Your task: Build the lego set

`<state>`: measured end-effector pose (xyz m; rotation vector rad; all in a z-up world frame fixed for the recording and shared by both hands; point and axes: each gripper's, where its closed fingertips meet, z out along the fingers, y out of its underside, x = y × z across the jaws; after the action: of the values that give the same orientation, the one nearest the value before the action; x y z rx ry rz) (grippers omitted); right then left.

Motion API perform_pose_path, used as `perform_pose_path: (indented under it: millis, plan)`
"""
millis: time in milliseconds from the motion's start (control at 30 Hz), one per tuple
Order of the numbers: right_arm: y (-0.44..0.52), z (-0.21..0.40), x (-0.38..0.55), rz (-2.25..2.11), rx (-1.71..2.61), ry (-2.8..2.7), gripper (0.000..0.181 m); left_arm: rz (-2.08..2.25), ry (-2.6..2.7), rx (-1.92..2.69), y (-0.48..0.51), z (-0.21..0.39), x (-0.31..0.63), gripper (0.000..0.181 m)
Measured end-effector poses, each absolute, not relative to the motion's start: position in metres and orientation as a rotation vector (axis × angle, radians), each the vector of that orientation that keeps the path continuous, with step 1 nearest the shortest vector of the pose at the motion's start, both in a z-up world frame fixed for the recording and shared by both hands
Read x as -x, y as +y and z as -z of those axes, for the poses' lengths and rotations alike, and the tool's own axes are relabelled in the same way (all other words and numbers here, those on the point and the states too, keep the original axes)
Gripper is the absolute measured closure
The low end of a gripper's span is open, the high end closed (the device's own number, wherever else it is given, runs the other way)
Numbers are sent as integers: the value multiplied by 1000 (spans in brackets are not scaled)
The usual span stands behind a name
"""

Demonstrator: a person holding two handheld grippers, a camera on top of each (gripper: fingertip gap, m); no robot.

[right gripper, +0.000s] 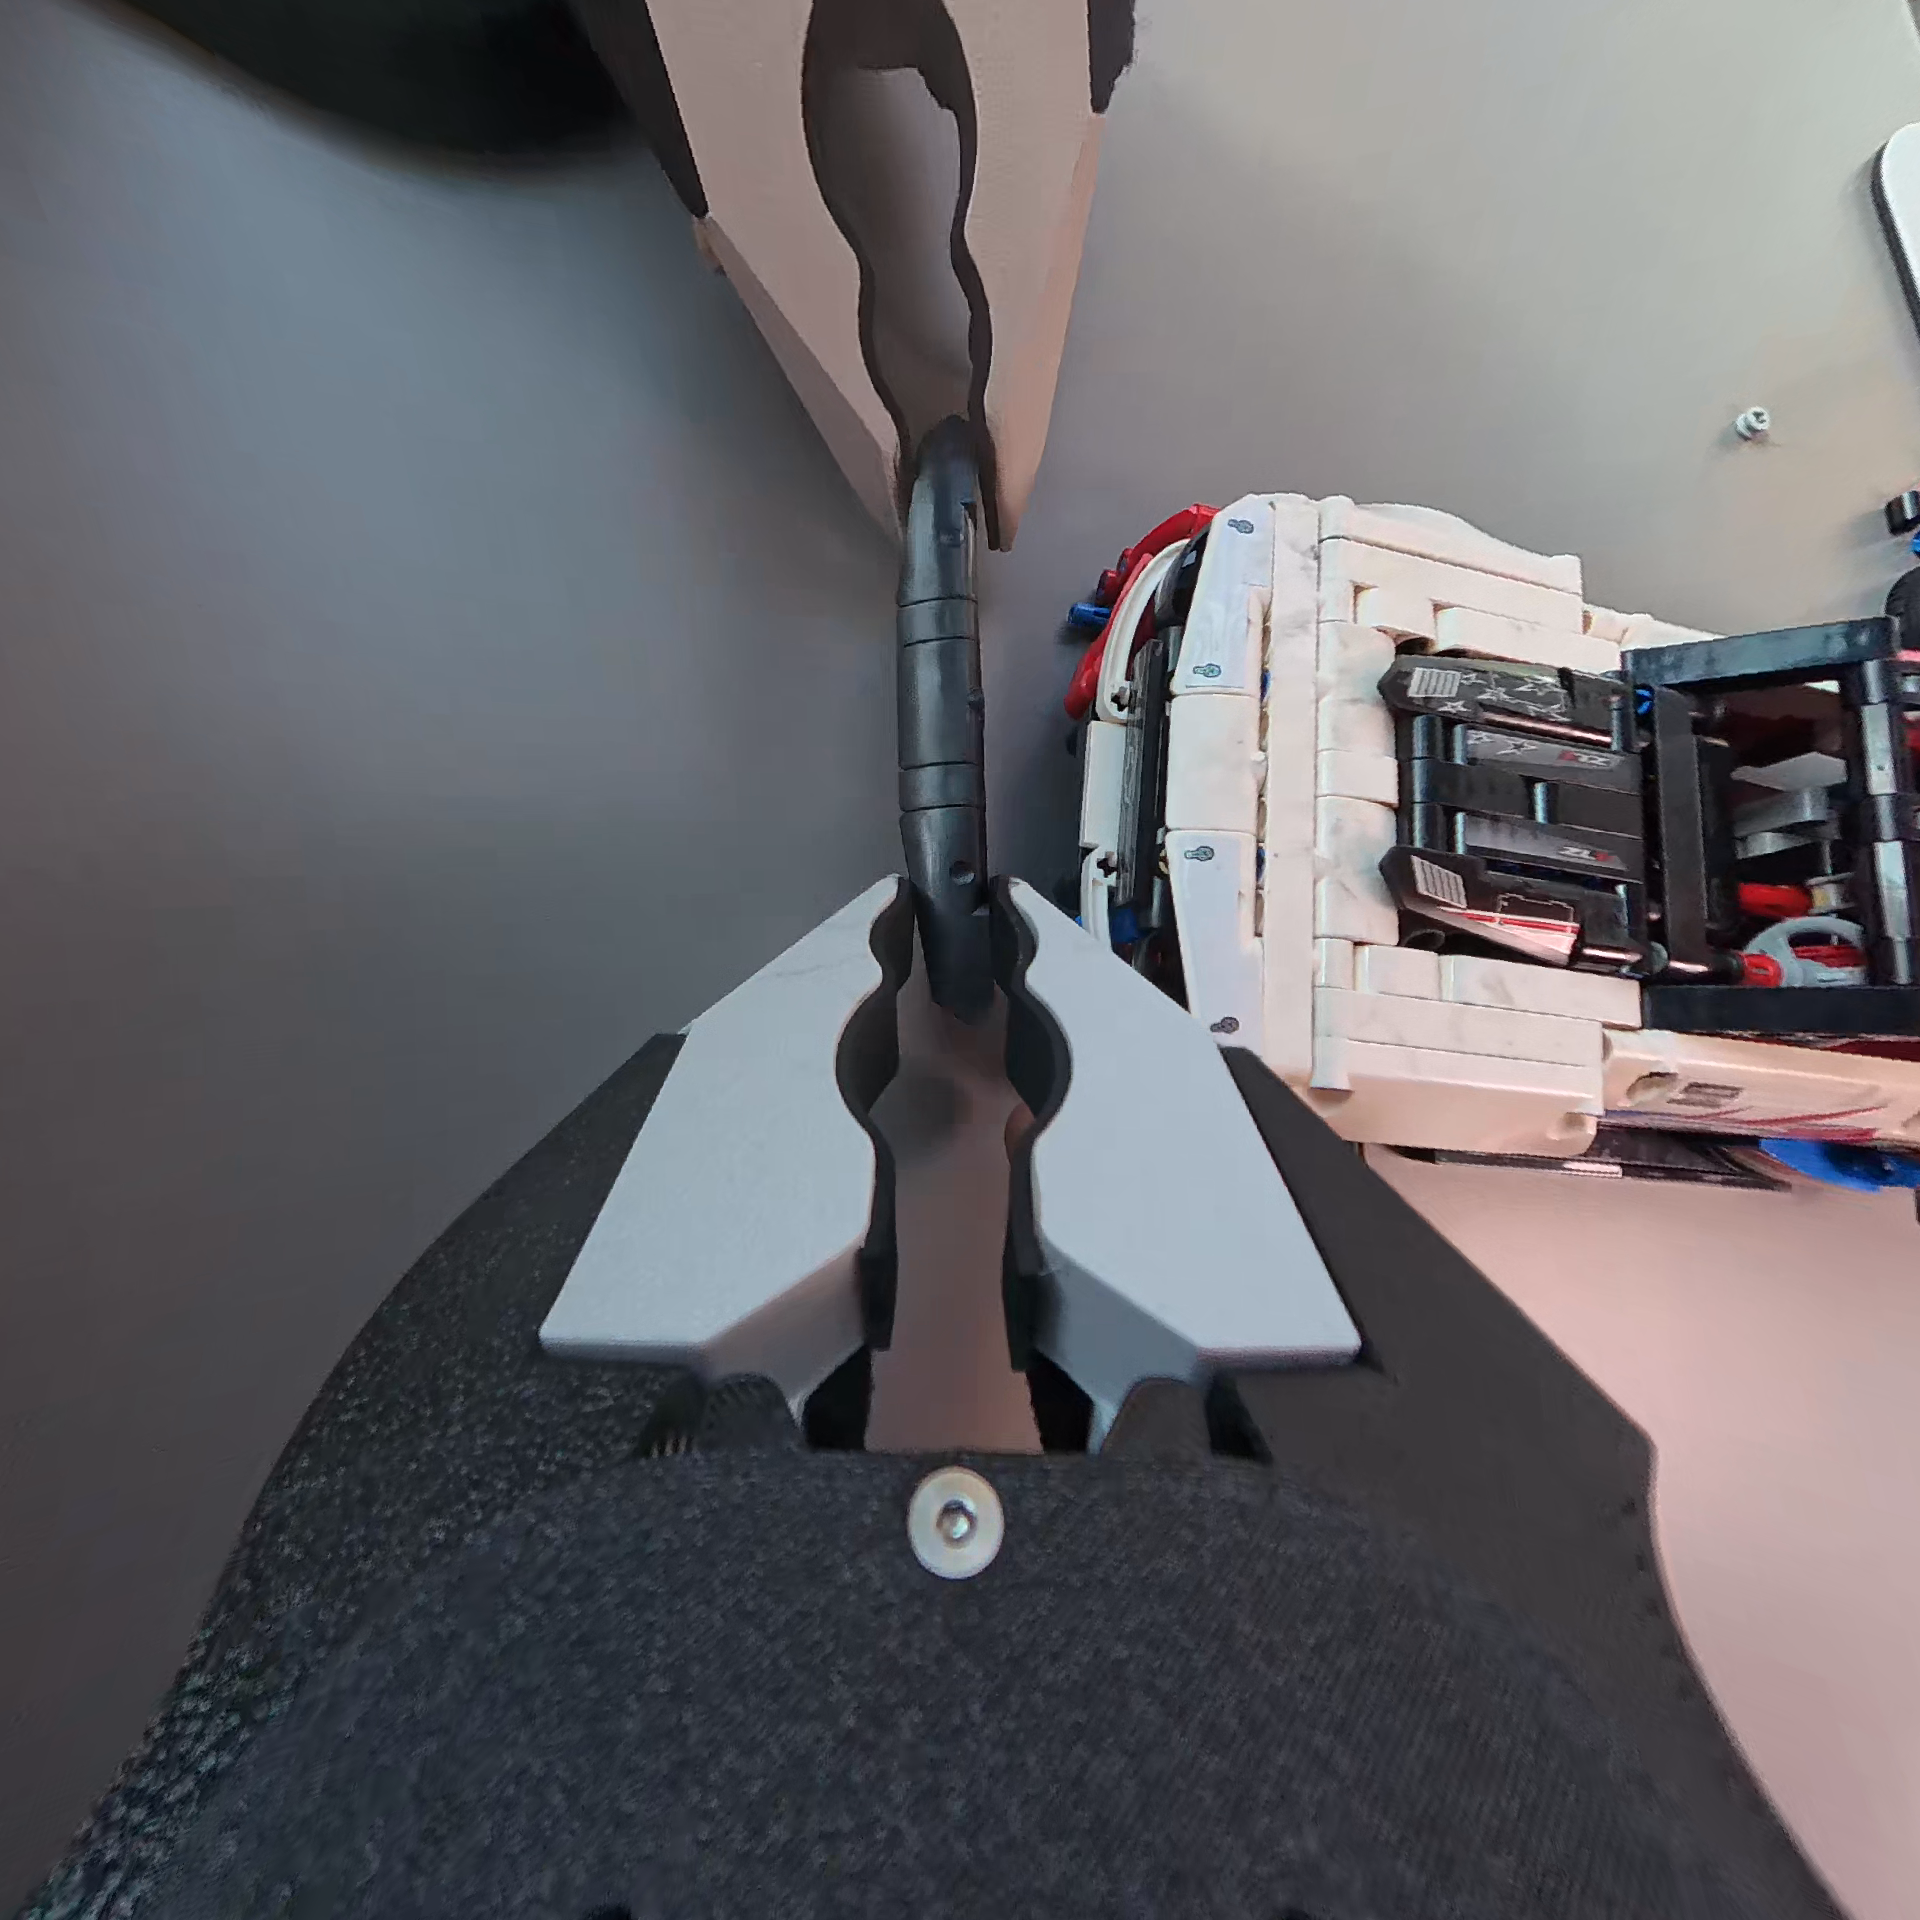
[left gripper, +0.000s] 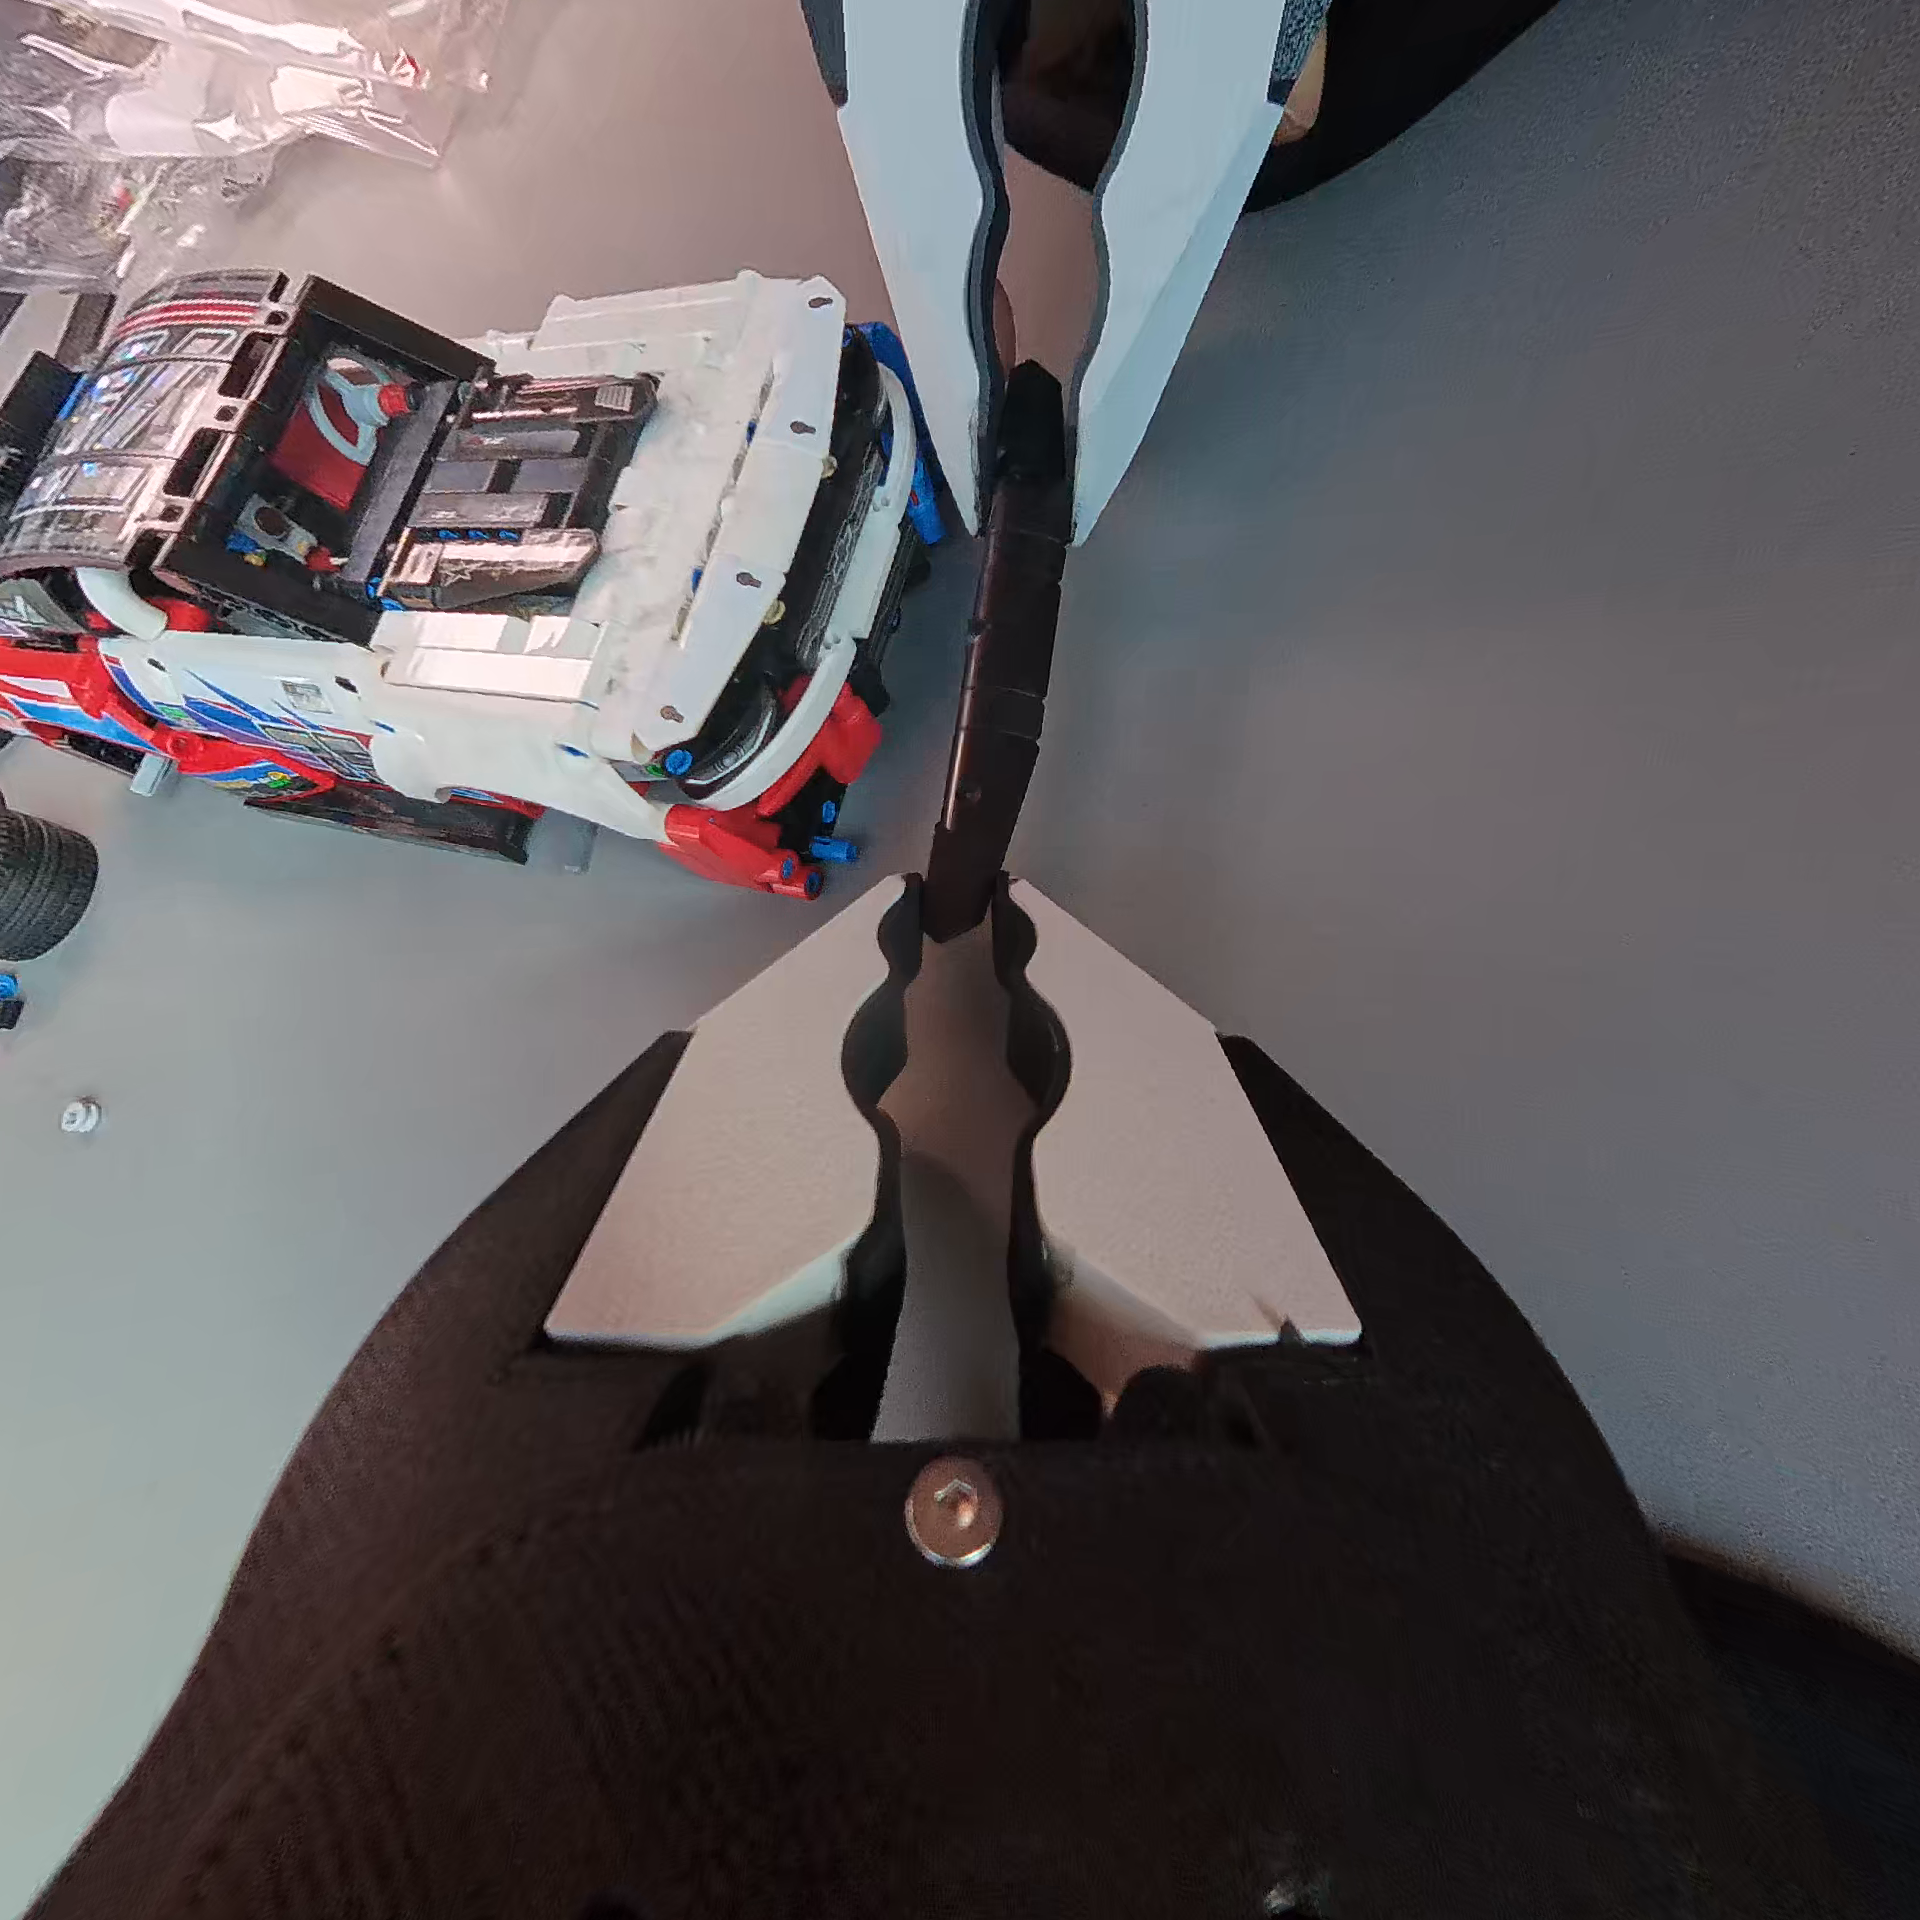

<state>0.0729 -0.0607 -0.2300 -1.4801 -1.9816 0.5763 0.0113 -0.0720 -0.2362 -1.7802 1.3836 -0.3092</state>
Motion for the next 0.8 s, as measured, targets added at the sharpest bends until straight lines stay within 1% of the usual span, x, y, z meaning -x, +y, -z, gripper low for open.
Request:
perform_pose_path:
  millis: [333,400,467,633,800]
  plan:
    - [-52,225,-78,-571,1512,-1905,167,318,1447,1732,-70,239,-14,171]
    - [-51,228,-80,-560,1524,-1909,171,318,1448,1727,-68,238,-14,172]
    - [-49,230,-80,-535,1539,-1905,181,321,1455,1728,-67,239,-13,172]
    - [-53,234,-84,-484,1556,-1913,181,332,1444,1721,-64,237,-14,171]
    - [-48,235,-94,-402,1597,-1920,172,335,1503,1682,-63,238,-19,171]
